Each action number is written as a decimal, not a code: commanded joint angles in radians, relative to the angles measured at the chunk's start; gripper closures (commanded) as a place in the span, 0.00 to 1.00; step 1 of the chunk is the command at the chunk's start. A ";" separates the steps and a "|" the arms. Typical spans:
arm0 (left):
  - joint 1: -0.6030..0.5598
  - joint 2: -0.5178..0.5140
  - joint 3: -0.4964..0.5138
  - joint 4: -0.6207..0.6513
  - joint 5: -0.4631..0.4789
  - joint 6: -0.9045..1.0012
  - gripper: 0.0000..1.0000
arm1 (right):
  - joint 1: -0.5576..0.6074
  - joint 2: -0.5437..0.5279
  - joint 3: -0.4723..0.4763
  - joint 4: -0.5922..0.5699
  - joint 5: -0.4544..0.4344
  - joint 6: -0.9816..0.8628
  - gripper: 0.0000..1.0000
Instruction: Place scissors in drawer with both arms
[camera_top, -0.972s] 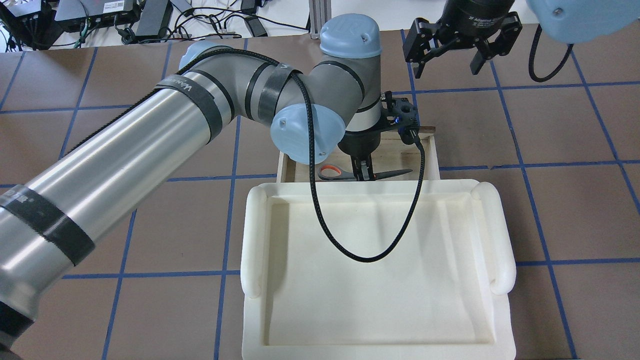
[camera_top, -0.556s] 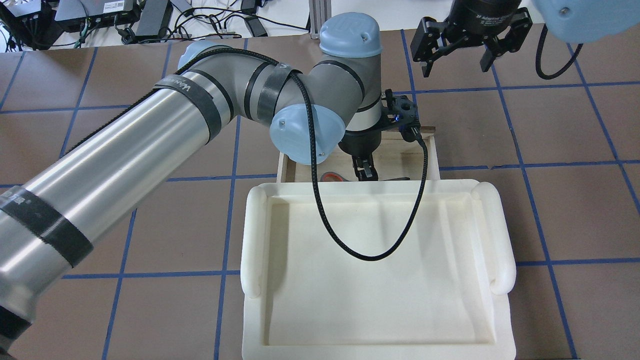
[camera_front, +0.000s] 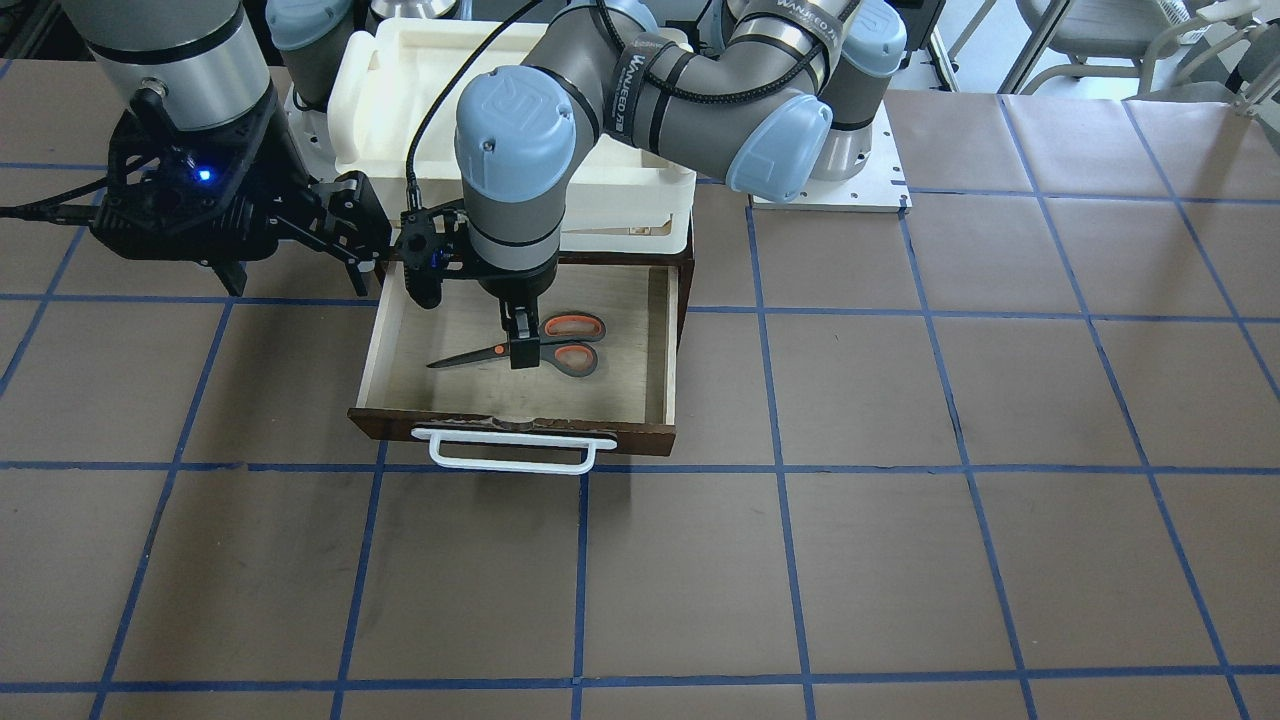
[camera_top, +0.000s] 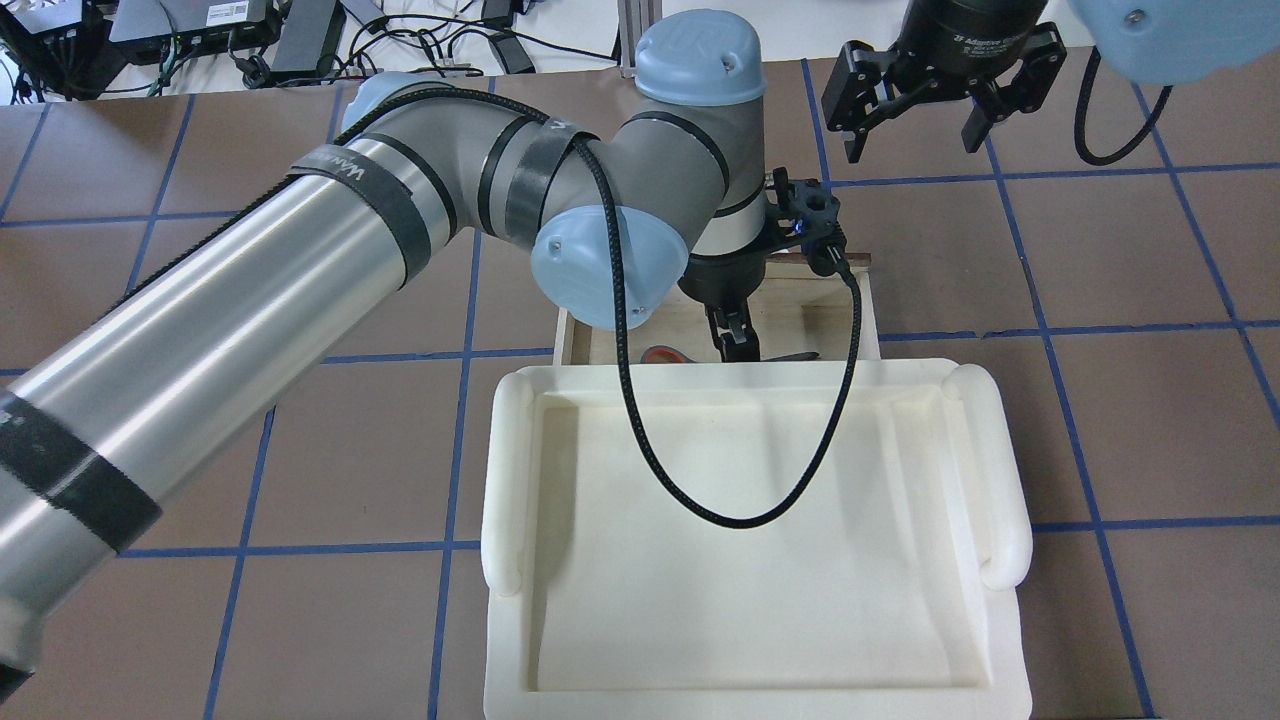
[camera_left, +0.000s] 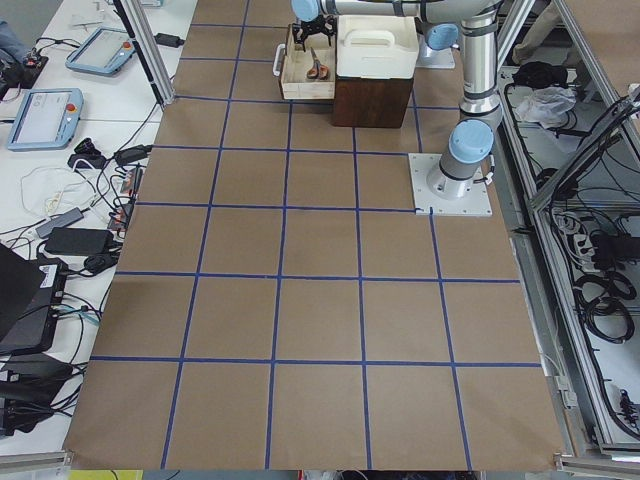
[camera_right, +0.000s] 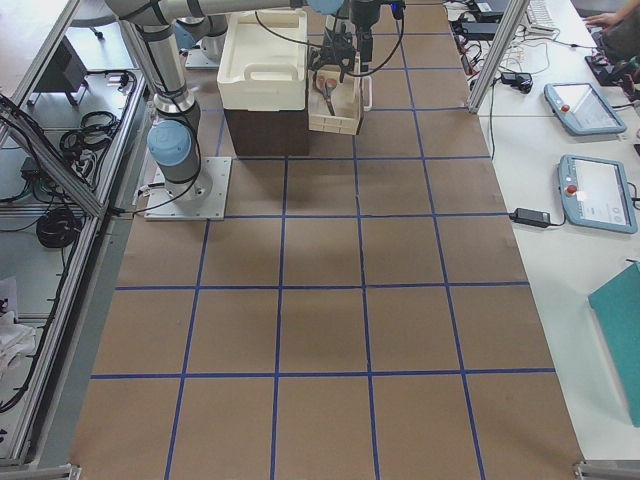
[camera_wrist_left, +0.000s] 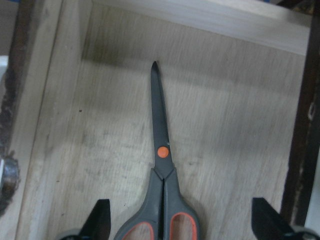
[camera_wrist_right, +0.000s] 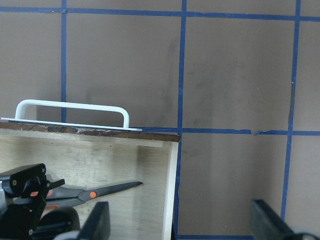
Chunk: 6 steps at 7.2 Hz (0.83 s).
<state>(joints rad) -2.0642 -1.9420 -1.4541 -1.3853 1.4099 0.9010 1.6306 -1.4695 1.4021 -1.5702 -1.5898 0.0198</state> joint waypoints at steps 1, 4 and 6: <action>0.048 0.072 0.015 0.002 0.027 -0.001 0.00 | 0.000 0.000 0.000 0.004 0.001 0.003 0.00; 0.206 0.216 0.011 -0.082 0.087 -0.007 0.00 | 0.008 -0.002 0.000 0.006 0.001 0.018 0.00; 0.335 0.306 -0.011 -0.115 0.095 -0.130 0.00 | 0.015 -0.003 0.006 0.012 0.004 0.084 0.00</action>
<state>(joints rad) -1.8082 -1.6909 -1.4544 -1.4788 1.4990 0.8380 1.6406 -1.4713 1.4054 -1.5627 -1.5879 0.0794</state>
